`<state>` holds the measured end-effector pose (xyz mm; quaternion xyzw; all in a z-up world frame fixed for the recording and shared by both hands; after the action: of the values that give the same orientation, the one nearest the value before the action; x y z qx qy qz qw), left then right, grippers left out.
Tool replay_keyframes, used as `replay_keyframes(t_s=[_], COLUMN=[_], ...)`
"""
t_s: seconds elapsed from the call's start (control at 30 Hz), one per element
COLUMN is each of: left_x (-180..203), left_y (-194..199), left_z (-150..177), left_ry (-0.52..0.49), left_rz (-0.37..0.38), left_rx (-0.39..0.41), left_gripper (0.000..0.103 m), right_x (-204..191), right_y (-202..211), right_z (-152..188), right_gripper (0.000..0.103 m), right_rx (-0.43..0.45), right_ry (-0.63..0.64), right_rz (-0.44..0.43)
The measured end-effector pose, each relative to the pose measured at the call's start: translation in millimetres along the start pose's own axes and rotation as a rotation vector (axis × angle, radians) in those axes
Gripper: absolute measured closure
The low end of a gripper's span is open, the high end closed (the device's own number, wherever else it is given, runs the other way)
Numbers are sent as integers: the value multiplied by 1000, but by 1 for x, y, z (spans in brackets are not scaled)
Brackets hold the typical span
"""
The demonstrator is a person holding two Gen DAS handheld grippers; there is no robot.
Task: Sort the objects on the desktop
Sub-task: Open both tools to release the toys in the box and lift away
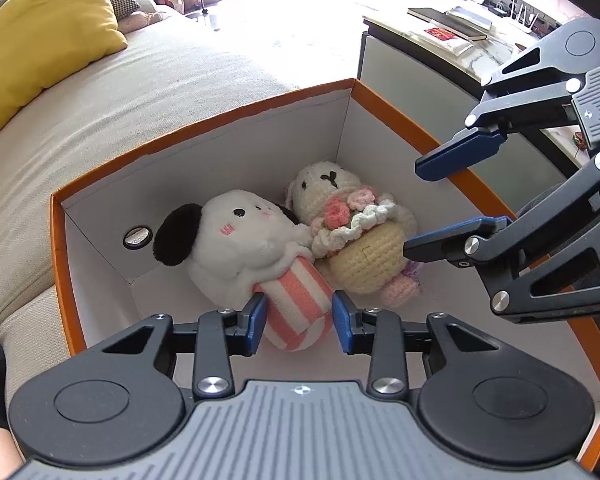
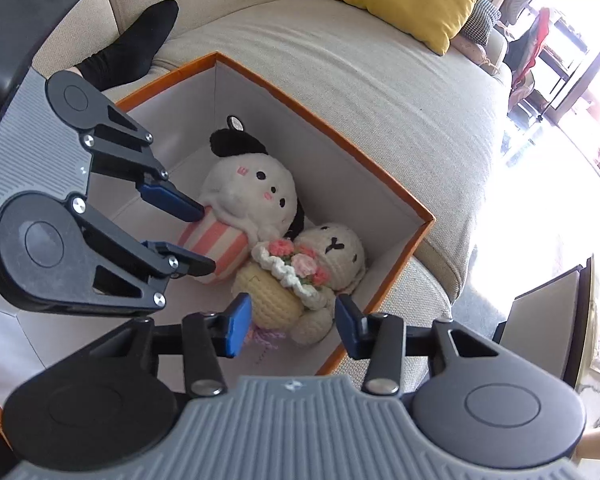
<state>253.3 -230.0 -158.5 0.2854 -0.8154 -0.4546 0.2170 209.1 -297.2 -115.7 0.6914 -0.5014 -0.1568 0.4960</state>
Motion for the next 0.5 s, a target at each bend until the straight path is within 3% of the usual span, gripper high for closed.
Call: replay_keyframes(t_s=[0.27,0.5], left_x=[-6,-11], left_y=[13,69], left_z=[6,9], left_ry=[31,86], left_rz=[-2,-57], left_rx=[17,163], left_gripper=[60,57], right_x=[5,14], right_y=[9,33], right_z=[2,11], right_gripper=[57,57], right_rx=[25,56], right_ry=[-25,-154], right_rz=[-3,12])
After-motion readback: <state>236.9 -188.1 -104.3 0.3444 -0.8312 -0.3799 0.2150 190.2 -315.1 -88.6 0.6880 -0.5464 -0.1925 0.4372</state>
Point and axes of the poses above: each gripper's, at about its wrist camera, not at the fingertips, and y roughly against the way its jaws point, x to its right, z to its underside, the point moved 10 cm from there along -y, roughly the way its jaws point, and after that the axes turned 8 degrees about z, right-handed, at the moved point
